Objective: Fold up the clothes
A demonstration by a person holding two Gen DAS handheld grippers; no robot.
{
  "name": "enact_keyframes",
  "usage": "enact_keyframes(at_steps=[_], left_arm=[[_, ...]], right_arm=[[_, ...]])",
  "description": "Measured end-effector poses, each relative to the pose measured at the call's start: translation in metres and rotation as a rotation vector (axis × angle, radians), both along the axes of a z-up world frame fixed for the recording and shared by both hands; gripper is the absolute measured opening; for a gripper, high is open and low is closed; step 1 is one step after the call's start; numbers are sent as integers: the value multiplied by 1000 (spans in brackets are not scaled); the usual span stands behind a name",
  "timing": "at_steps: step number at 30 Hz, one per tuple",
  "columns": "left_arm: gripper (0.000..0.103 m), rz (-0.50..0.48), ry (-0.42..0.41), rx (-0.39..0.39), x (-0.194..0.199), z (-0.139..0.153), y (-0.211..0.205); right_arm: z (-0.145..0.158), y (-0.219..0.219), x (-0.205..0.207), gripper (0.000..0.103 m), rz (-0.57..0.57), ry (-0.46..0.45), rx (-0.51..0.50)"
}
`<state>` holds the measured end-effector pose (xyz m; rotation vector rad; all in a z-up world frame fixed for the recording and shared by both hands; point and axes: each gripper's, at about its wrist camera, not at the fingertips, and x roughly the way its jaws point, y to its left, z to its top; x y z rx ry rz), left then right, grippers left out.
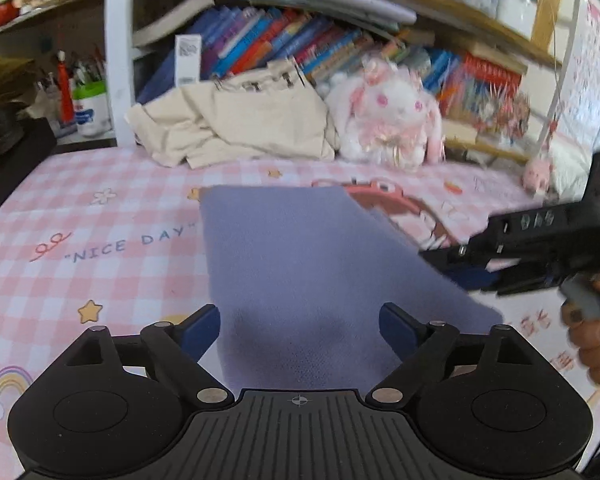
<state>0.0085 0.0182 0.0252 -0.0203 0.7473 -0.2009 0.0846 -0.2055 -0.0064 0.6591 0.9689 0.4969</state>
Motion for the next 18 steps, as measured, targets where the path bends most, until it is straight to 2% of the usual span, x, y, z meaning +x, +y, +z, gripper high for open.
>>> enact_keyframes(at_steps=[3,5,8,11,12,13,14,17,18], left_arm=[[87,-23,-13,-3,-2,-5,-4],[87,-44,-1,-16,-3,-9,-5],[87,-58,12,25,-2,-17,-9],[87,-71,10,43,-2,-19,-11],[87,-75,9,49,-3,-19,-11],[87,-79,8,54,-3,-19,-12],[87,-78,11,53,-3,-18,-11],[87,-69,20,35,-6,-14,-8],[87,-66,19,21,-8,-12,-5]], right_arm=[[0,-2,-2,47,-12,1,28],[-1,1,0,54,4,8,34],[-2,7,3,64,28,19,43],[-4,13,5,63,51,29,52],[-4,15,6,53,59,33,55],[-2,17,5,30,72,20,49],[5,20,1,22,97,-31,22],[25,30,-13,12,172,-187,-61],[33,31,-19,12,196,-245,-79]])
